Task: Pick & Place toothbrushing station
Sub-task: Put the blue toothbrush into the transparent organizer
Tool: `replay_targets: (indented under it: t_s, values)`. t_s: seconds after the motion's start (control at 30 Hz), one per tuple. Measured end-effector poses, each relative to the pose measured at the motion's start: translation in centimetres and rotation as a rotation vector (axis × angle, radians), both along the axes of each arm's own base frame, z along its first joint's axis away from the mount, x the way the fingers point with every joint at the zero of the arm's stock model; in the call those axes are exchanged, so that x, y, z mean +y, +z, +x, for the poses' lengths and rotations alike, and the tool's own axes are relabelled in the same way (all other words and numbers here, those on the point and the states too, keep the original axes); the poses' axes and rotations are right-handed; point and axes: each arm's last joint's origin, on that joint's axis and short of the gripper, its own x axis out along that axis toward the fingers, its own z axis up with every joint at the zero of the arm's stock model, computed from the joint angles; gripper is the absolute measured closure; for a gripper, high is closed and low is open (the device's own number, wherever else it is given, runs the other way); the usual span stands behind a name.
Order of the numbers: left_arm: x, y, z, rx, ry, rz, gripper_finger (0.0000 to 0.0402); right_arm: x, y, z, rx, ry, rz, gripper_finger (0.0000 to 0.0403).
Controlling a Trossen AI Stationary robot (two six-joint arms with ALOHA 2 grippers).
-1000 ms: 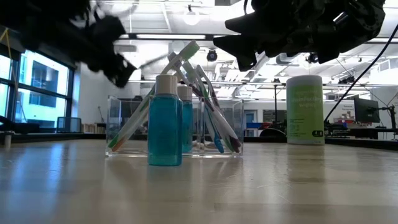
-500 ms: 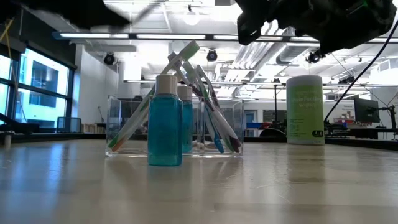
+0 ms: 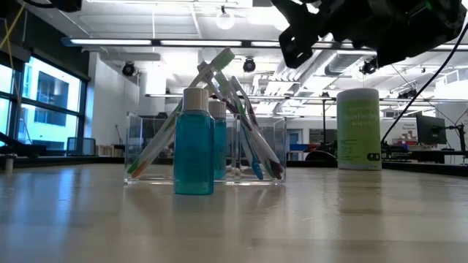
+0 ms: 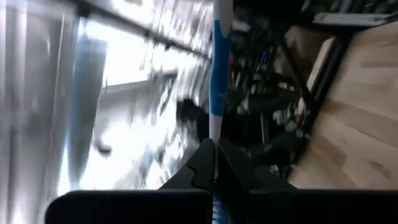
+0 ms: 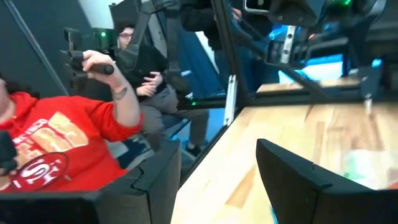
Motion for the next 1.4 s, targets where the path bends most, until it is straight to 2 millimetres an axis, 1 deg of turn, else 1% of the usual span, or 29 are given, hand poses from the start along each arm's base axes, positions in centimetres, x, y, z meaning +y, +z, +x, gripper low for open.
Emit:
replay_targets:
  t_s: [0.17, 0.27, 0.4, 0.53, 0.6, 0.73, 0.87, 0.93, 1.03, 1.27, 1.33, 1.4]
  values:
    - [0.5, 0.3, 0.9, -0.017, -0.046, 0.125, 0.0399, 0.2, 0.1, -0.2, 0.045, 0.094, 0.073, 0.0201]
    - [0.7, 0.3, 2.1, -0.033, -0.083, 0.232, 0.0399, 0.6, 0.1, -0.3, 0.060, 0.141, 0.085, 0.0201]
    - [0.1, 0.7, 4.5, 0.002, -0.069, 0.353, 0.0399, 0.8, 0.2, -0.3, 0.058, 0.131, 0.097, 0.0201]
    - [-1.2, 0.5, 7.3, 0.110, -0.071, 0.453, 0.0399, 0.8, 0.6, -0.3, 0.050, 0.127, 0.158, 0.0201]
    - [-1.8, 0.2, 8.9, 0.142, -0.049, 0.498, 0.0399, 0.8, 0.7, -0.3, 0.050, 0.120, 0.163, 0.0201]
    - [-2.7, -0.2, 11.3, 0.189, 0.072, 0.570, 0.0399, 1.0, 1.1, -0.1, 0.038, 0.100, 0.170, 0.0201]
    - [-3.0, -0.8, 13.2, 0.244, 0.199, 0.620, 0.0399, 1.6, 1.2, 0.5, 0.103, 0.079, 0.155, 0.0201]
    - [-3.1, -1.2, 13.5, 0.269, 0.232, 0.650, 0.0399, 2.1, 1.2, 0.8, 0.144, 0.082, 0.136, 0.0201]
    - [-3.3, -1.3, 13.9, 0.285, 0.238, 0.641, 0.0399, 2.6, 1.3, 1.1, 0.167, 0.051, 0.102, 0.0201]
    - [-3.1, -1.3, 14.0, 0.316, 0.255, 0.618, 0.0399, 2.8, 1.1, 1.1, 0.161, 0.040, 0.060, 0.0203]
    - [-3.1, -1.4, 14.0, 0.319, 0.254, 0.620, 0.0399, 2.8, 1.0, 1.1, 0.171, 0.038, 0.057, 0.0211]
    - [-3.1, -1.4, 14.0, 0.320, 0.258, 0.612, 0.0399, 2.7, 0.9, 1.1, 0.179, 0.034, 0.056, 0.0229]
